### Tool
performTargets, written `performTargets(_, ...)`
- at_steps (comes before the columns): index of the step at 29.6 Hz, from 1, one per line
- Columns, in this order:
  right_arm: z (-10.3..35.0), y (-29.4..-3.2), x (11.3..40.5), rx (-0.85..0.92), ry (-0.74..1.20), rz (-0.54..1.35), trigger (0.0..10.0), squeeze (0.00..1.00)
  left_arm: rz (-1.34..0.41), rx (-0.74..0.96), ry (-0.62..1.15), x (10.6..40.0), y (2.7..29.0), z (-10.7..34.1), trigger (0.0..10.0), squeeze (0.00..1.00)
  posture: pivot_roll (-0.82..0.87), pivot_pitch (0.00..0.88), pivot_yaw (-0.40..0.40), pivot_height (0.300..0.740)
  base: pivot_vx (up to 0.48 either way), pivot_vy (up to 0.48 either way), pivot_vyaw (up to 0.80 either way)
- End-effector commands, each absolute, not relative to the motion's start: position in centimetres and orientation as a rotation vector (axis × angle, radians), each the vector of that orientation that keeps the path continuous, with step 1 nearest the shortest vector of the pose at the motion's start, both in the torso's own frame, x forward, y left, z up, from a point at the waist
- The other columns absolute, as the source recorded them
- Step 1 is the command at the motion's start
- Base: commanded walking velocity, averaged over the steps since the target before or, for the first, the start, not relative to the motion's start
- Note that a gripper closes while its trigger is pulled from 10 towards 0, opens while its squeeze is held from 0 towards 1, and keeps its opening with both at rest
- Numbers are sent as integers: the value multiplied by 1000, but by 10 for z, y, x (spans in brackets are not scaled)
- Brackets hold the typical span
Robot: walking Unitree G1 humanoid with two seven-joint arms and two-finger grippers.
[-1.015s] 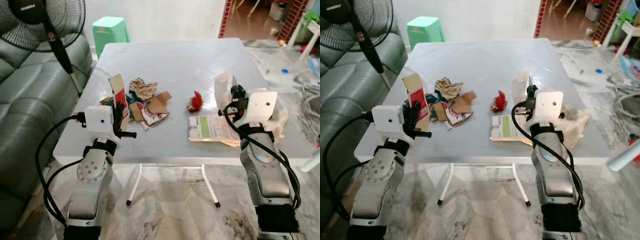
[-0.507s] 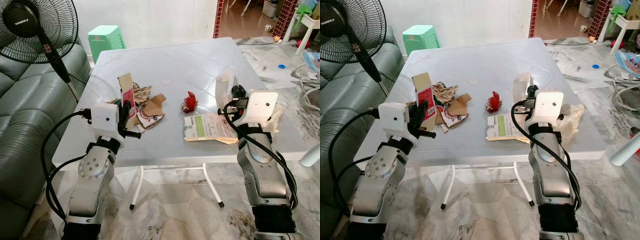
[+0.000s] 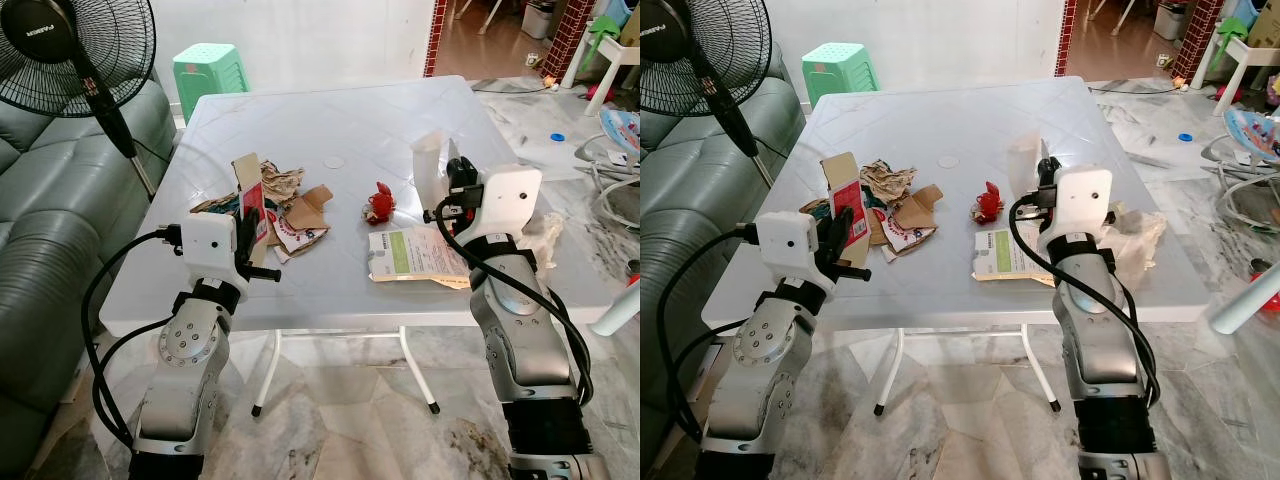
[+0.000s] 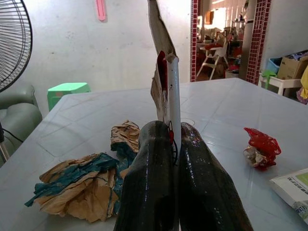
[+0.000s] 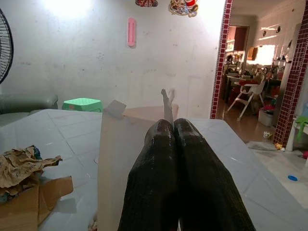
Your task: Picking trash to rubbish bin
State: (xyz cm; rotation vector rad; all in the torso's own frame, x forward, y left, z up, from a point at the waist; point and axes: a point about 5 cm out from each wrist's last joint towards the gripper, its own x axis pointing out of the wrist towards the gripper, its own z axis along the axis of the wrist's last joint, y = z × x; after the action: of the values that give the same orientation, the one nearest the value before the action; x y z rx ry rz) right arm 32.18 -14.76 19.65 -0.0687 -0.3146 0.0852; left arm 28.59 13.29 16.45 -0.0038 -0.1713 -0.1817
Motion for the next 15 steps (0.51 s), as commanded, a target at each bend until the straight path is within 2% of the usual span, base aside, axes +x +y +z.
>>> performTargets(1, 200, -145, 324, -65, -317, 100, 10000, 0, -165, -2, -193, 284, 136, 169, 10000, 0, 35, 29, 24, 740, 0, 0, 0)
performTargets(15, 201, -147, 326, -66, -316, 100, 10000, 0, -169, -17, -191, 284, 135, 168, 10000, 0, 31, 27, 20, 740, -18, 0, 0)
